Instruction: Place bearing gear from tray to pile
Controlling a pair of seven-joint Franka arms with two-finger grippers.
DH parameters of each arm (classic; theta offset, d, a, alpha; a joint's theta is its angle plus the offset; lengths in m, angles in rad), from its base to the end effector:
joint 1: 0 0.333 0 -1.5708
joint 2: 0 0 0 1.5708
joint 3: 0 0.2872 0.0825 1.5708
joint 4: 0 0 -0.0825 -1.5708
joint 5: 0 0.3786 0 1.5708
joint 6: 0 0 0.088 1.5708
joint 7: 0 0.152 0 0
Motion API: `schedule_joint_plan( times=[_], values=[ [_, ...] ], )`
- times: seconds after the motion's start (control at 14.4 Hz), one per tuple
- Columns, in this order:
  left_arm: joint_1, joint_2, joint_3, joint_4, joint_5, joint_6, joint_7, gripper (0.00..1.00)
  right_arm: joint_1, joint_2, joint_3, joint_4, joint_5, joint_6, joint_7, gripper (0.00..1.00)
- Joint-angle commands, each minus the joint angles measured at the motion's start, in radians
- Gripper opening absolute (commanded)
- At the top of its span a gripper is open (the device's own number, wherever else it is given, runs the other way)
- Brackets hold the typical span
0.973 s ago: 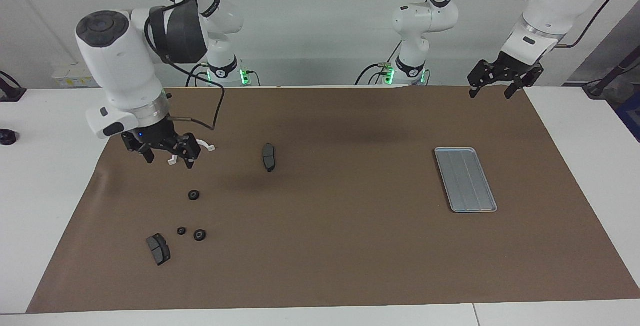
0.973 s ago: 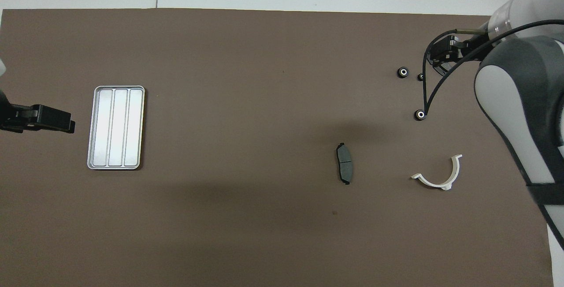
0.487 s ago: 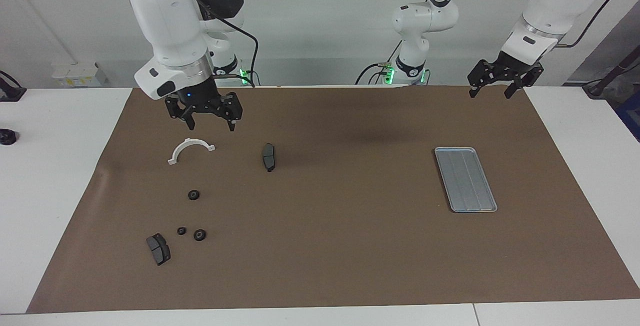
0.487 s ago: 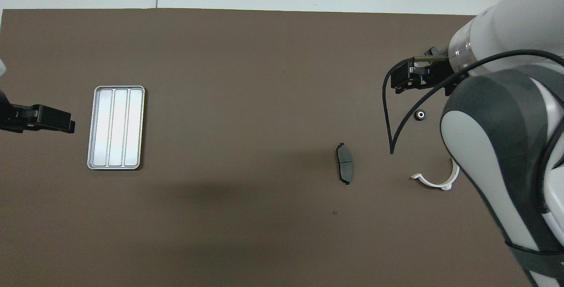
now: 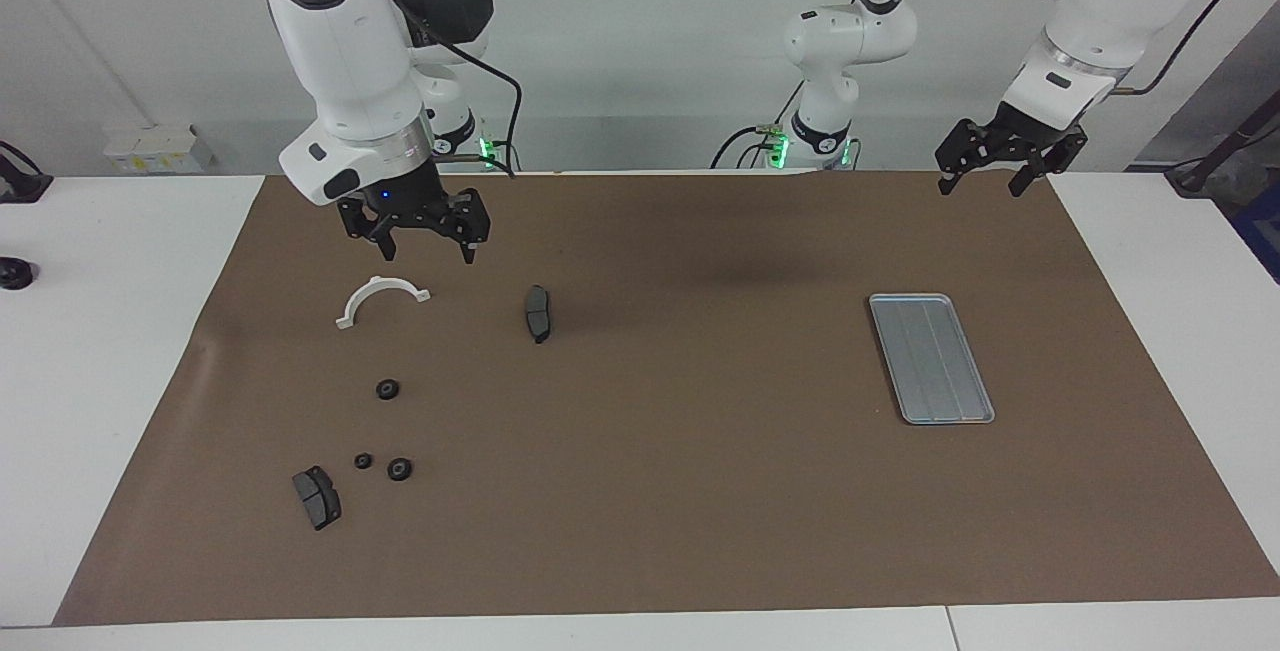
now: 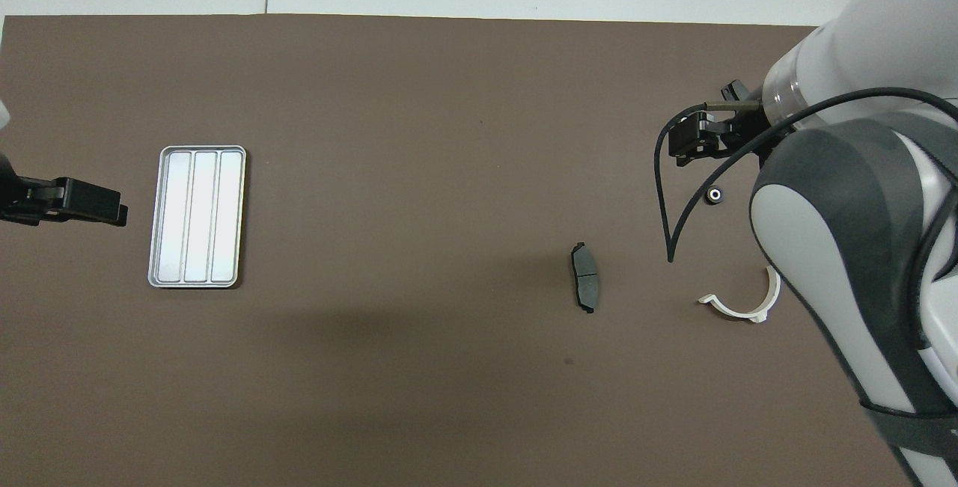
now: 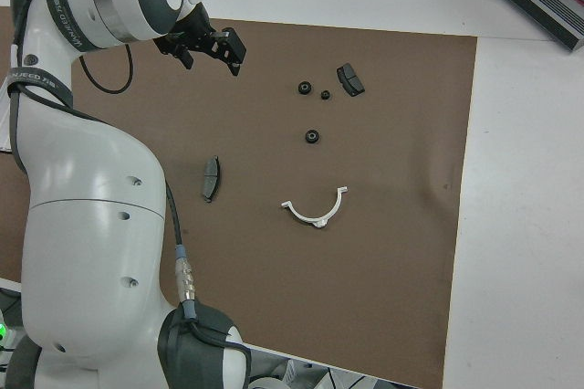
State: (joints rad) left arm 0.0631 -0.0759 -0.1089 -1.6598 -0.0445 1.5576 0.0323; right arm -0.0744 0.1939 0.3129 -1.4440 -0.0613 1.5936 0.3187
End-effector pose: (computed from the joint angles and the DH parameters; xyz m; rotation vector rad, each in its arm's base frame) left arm 0.5233 -0.0324 0.5488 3.1029 -0.1206 -0.0419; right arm 0.5875 0.1195 0.5051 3.1272 -0.1286 -0.0519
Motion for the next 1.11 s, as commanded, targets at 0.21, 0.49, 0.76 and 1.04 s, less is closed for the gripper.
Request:
schedule_joint_plan(
  times=[0.21,0.49,0.76,1.04],
  values=[
    [0.003,-0.022,0.005,-0.021,-0.012,-0.007,0.012,1.0,-0.044,-0.1,0.003,-0.163,0.067,0.031,-0.035,1.0],
    [0.003,-0.022,0.005,-0.021,-0.012,-0.007,0.012,1.0,-0.082,-0.125,0.002,-0.196,0.109,0.063,-0.029,1.0],
    [0.003,-0.022,0.005,-0.021,-0.012,-0.007,0.012,1.0,-0.1,-0.145,0.0,-0.196,0.11,0.054,-0.024,1.0],
    [0.003,-0.022,0.005,-0.021,-0.012,-0.007,0.012,1.0,-0.1,-0.151,0.0,-0.205,0.11,0.043,-0.021,1.0]
  ],
)
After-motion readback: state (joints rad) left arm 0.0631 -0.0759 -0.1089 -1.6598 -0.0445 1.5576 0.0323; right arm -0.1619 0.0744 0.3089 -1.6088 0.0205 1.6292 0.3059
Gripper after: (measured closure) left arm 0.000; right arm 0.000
